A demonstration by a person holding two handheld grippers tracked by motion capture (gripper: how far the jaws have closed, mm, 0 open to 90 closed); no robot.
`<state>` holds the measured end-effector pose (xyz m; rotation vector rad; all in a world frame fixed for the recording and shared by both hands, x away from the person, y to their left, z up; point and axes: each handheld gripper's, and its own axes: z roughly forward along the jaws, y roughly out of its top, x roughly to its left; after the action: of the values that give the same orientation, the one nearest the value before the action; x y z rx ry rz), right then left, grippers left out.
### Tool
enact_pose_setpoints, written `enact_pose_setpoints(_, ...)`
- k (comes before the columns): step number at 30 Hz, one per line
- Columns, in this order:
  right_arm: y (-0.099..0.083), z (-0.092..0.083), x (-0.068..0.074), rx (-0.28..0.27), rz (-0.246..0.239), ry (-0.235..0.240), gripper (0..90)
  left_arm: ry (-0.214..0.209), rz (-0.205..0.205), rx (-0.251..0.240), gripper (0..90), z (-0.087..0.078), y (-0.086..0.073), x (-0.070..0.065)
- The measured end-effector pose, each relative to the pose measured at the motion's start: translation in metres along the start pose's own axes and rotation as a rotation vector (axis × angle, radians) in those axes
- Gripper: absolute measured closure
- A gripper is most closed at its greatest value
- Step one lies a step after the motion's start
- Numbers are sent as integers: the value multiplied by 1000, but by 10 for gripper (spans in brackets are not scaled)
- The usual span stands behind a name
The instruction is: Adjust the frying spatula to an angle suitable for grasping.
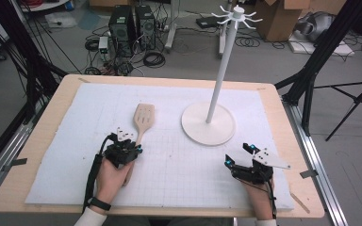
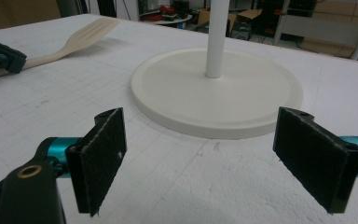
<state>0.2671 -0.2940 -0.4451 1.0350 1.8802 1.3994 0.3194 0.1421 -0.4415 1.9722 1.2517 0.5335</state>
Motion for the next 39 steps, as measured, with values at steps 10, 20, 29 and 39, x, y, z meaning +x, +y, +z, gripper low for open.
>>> enact_pose_setpoints(10,0,0,0,1,-3,1,161,-48,46,44,767,-5,4,10)
enact_pose_setpoints(20,0,0,0,2,-1,1,161,-203,102,-58,772,-23,10,13)
enact_pose_setpoints(29,-1,-6,-3,-44,21,-57,164,-415,326,-112,772,-39,23,-3)
enact_pose_setpoints(39,-5,-22,-15,-164,175,-151,165,-634,536,-60,772,-22,20,-21)
